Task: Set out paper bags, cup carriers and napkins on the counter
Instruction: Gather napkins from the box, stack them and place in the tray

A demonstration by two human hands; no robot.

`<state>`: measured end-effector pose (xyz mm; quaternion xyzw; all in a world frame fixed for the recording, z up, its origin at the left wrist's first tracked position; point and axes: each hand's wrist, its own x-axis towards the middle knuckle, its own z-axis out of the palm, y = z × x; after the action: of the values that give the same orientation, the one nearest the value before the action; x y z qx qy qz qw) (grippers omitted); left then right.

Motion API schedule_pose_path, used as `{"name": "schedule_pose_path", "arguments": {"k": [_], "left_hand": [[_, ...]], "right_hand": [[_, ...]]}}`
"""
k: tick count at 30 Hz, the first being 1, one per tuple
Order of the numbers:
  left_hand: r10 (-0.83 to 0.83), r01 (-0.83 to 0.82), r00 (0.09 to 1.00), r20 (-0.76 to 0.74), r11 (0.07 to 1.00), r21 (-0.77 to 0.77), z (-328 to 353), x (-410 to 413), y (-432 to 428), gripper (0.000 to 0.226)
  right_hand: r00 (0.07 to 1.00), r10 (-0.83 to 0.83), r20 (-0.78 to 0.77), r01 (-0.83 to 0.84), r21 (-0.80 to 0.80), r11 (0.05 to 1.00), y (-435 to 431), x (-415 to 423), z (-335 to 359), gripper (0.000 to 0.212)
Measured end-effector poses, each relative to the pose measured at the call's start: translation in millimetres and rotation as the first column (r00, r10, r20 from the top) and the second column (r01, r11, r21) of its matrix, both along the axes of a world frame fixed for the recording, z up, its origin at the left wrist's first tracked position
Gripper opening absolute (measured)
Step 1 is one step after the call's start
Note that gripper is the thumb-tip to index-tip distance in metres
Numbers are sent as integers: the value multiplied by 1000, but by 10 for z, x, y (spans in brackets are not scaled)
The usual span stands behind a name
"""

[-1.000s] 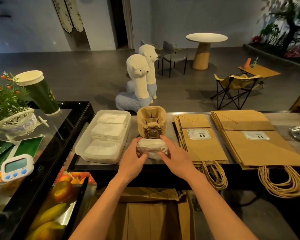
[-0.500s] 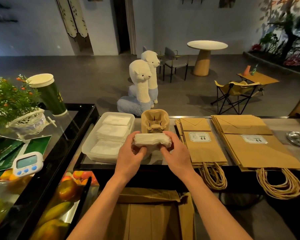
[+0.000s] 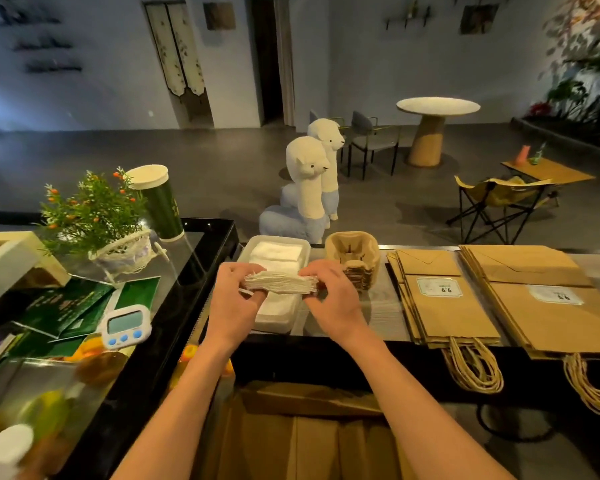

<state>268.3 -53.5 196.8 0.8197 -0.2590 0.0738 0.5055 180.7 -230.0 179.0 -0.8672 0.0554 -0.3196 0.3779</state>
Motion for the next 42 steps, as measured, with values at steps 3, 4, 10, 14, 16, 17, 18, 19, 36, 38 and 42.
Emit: {"name": "schedule_pose_path", "arguments": {"k": [3,4,10,14,16,17,18,19,36,38,42], "left_hand": [[11,-10,998,-57,1000,12,10,153,100,27],[12,-10,998,-67,1000,28,5,210,127,27],[38,-28,999,-36,969,245,-76,386,240,26],[83,-91,996,36,921,379,-150,396,265,29],[116,-115,993,17,935,336,-172,381,255,30],[126,-123,992,14,939,320,-184,376,250,29],[125,-123,992,15,940,319,-194,377,246,29],[115,-116,993,20,939,325,-202,377,248,30],[-22,-65,977,212,916,397,-367,359,188,7],[-18,-63,975,222,933,353,-339,355,179,9],[-106,-15,963,246,895,446,-295,387,161,19]], "right_hand": [[1000,-15,-12,15,-58,998,118,173,-10,32],[1000,-21,-19,20,-72,997,143,221,-16,33],[994,-17,-104,5,-116,993,225,338,-130,35],[984,-7,-179,-20,-146,989,249,314,-207,36],[981,-1,-194,-32,-168,985,253,314,-223,35],[980,3,-201,-41,-185,982,252,318,-228,35],[978,9,-208,-52,-199,979,247,322,-232,34],[976,17,-218,-64,-208,976,238,323,-234,34],[938,-87,-336,-72,-434,898,299,291,-115,30],[961,-115,-251,-3,-425,905,316,327,-97,25],[926,-190,-325,36,-428,903,361,397,-94,31]]}}
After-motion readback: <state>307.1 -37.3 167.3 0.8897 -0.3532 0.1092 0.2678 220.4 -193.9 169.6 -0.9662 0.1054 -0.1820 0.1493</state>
